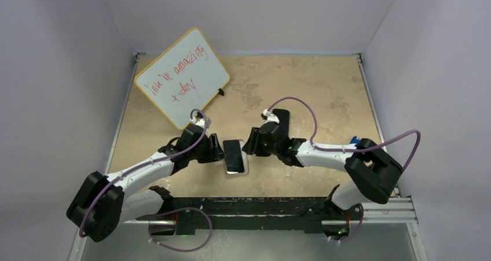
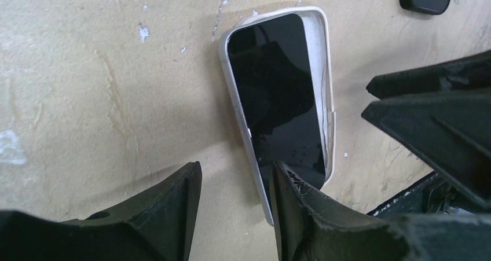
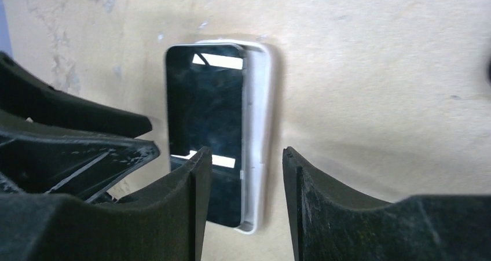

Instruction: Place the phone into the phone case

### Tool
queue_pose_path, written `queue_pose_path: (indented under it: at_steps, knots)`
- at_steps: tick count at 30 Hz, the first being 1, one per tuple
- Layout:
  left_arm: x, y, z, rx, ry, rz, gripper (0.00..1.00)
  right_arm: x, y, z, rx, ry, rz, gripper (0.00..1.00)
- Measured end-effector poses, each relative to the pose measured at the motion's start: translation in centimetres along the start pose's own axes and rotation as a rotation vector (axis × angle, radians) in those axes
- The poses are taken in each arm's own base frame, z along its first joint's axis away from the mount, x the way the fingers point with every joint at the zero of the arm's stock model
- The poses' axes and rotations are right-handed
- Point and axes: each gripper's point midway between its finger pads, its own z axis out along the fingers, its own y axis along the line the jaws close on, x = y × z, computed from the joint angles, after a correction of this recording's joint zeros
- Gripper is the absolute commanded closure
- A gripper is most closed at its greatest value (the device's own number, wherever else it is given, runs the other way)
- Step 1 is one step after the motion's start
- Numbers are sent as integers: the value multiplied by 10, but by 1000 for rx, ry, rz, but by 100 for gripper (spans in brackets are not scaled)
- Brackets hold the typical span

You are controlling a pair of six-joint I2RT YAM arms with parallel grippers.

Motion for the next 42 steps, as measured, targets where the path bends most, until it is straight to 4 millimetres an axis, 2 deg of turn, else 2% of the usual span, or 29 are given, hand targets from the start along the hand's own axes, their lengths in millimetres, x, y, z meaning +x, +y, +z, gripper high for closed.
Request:
queue_pose_path:
  at_steps: [5, 9, 12, 17, 22, 33, 35, 39, 42]
  knots:
    - [1, -6, 8, 33, 15, 1, 59, 5, -23, 7, 1, 38, 51, 54]
    - [1, -9, 14, 54, 20, 2, 62, 18, -22, 12, -27, 85, 59, 58]
    - [1, -11, 16, 63, 24, 2, 69, 26, -23, 12, -50, 106, 69, 61]
    - [-2, -17, 16, 88, 17, -5, 81, 29, -19, 13, -83, 124, 73, 65]
    - [-2, -21, 17, 109, 22, -11, 86, 32, -16, 15, -110, 134, 76, 66]
    - [-3, -32, 22, 161, 26, -17, 85, 30, -12, 17, -134, 126, 76, 67]
    - [-4, -33, 23, 166, 23, -16, 80, 31, -12, 17, -134, 127, 76, 67]
    - [-3, -32, 23, 158, 31, -15, 65, 31, -13, 17, -132, 129, 76, 67]
    - [-10, -35, 20, 145, 19, -4, 57, 32, -14, 17, -128, 131, 76, 67]
